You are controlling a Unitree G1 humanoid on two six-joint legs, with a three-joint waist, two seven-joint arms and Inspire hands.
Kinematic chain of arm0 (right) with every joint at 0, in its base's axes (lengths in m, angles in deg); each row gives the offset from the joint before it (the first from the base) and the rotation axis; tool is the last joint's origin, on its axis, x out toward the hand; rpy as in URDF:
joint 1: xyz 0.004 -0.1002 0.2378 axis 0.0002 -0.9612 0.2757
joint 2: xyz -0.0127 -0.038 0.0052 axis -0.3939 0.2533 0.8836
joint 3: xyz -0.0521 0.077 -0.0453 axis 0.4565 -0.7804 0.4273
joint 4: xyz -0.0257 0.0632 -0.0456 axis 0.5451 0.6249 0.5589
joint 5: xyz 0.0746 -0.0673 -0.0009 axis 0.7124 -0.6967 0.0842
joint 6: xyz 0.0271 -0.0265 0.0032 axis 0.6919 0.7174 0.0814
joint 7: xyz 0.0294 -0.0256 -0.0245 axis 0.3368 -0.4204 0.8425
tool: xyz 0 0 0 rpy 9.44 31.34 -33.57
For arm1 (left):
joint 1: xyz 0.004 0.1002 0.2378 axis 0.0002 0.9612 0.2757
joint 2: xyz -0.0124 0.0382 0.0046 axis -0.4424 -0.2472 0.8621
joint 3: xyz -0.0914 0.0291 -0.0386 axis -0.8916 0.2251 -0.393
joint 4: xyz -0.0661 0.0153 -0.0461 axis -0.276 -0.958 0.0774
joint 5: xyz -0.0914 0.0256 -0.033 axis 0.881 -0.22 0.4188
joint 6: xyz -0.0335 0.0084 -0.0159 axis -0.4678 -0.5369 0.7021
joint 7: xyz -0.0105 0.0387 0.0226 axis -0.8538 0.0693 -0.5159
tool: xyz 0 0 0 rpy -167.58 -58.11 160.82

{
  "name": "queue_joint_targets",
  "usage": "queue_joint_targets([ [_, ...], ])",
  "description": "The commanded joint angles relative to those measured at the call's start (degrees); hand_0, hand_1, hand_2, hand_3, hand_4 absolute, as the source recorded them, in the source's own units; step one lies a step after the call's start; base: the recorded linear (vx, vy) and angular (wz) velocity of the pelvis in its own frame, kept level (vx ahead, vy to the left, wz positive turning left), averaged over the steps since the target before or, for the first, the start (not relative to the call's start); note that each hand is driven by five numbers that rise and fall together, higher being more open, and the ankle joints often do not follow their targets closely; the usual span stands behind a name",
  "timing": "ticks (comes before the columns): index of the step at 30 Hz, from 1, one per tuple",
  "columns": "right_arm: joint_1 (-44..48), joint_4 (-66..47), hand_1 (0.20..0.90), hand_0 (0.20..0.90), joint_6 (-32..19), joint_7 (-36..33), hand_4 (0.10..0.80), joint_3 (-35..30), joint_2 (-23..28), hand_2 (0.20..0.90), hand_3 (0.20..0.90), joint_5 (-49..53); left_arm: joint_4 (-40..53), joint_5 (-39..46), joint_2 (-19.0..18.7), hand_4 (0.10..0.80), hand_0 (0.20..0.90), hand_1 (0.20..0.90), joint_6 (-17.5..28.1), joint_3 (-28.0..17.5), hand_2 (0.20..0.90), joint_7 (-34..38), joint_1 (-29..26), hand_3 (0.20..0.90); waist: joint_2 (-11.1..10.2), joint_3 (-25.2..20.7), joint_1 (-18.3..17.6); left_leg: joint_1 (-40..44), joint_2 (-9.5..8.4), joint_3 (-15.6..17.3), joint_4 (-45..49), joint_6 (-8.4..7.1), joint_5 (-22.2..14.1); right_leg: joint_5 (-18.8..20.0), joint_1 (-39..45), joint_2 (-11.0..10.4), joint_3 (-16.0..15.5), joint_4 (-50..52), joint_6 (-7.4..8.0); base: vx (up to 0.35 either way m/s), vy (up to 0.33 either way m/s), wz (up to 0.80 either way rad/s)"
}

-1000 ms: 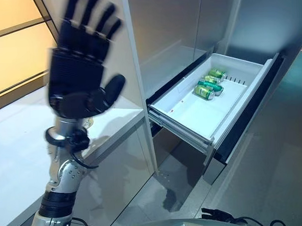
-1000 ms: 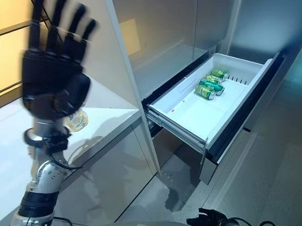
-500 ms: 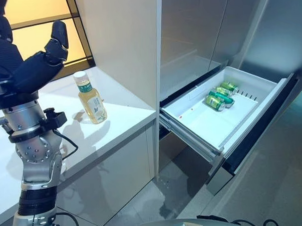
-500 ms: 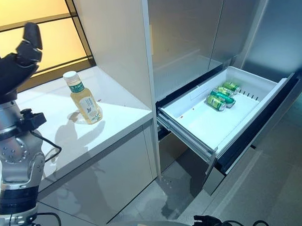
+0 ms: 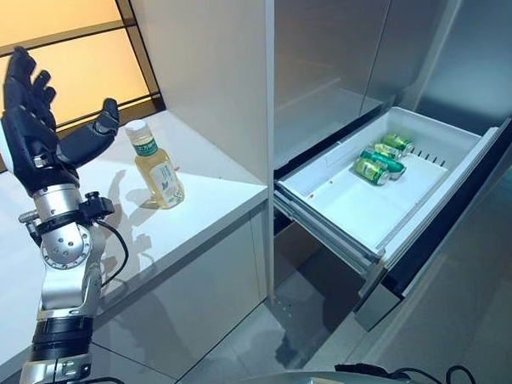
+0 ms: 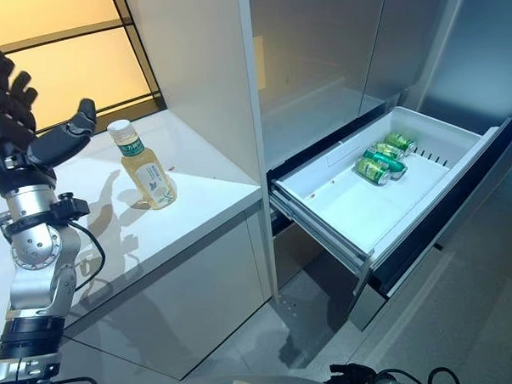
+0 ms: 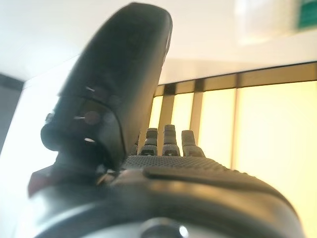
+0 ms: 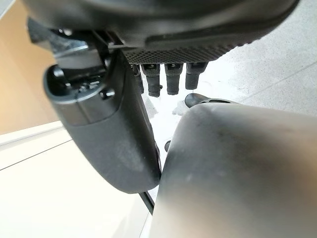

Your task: Put drinks into fridge and close the fridge

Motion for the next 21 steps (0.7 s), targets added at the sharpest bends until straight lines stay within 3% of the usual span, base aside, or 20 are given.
queue_joint_targets([
  [1, 0.1, 0.9, 0.9, 0.9, 0.2, 1.5, 0.8, 1.5, -0.6, 0.9, 0.9, -3.2, 1.5, 1.7, -2.2, 0.8, 0.9, 0.9, 2.6, -0.8, 0.9, -2.8, -3.7, 0.9, 0.2, -0.4, -0.4, 1.5, -0.12, 1.5, 0.4, 0.18, -6.3, -3.9, -1.2, -0.4, 0.8, 4.4, 2.93, 0.0, 0.0, 0.0],
  [7, 0.4, 1.0, 0.9, 0.9, 0.1, 2.1, 0.8, 1.2, -0.5, 0.9, 0.9, -3.3, 0.9, 11.5, 0.3, 0.8, 0.9, 0.9, 6.1, 0.4, 0.9, -8.6, -3.8, 0.9, 0.1, -0.3, -0.6, 1.5, -0.07, 1.9, 0.4, 0.18, -6.2, -3.7, -1.2, -0.4, 1.1, 4.4, 3.11, 0.0, 0.0, 0.0],
  [11, 0.5, 0.7, 0.9, 0.9, 0.6, 2.2, 0.8, 1.2, -0.4, 0.9, 0.9, -3.6, 1.7, 12.3, 2.1, 0.8, 0.9, 0.9, 9.3, 0.3, 0.9, -9.3, -3.7, 0.9, 0.0, -0.2, -0.8, 1.6, -0.05, 2.0, 0.4, 0.11, -6.1, -3.7, -1.3, -0.3, 1.4, 4.5, 3.08, 0.0, 0.0, 0.0],
  [21, 0.3, 0.7, 0.9, 0.9, 0.7, 2.3, 0.8, 0.8, -0.4, 0.9, 0.9, -4.1, 1.7, 10.1, 2.5, 0.8, 0.9, 0.9, 7.1, 1.6, 0.9, -10.5, -4.1, 0.9, 0.2, 0.0, -1.4, 2.0, -0.12, 2.5, 0.4, 0.27, -6.4, -3.8, -1.2, -0.2, 1.8, 4.7, 3.1, 0.0, 0.0, 0.0],
])
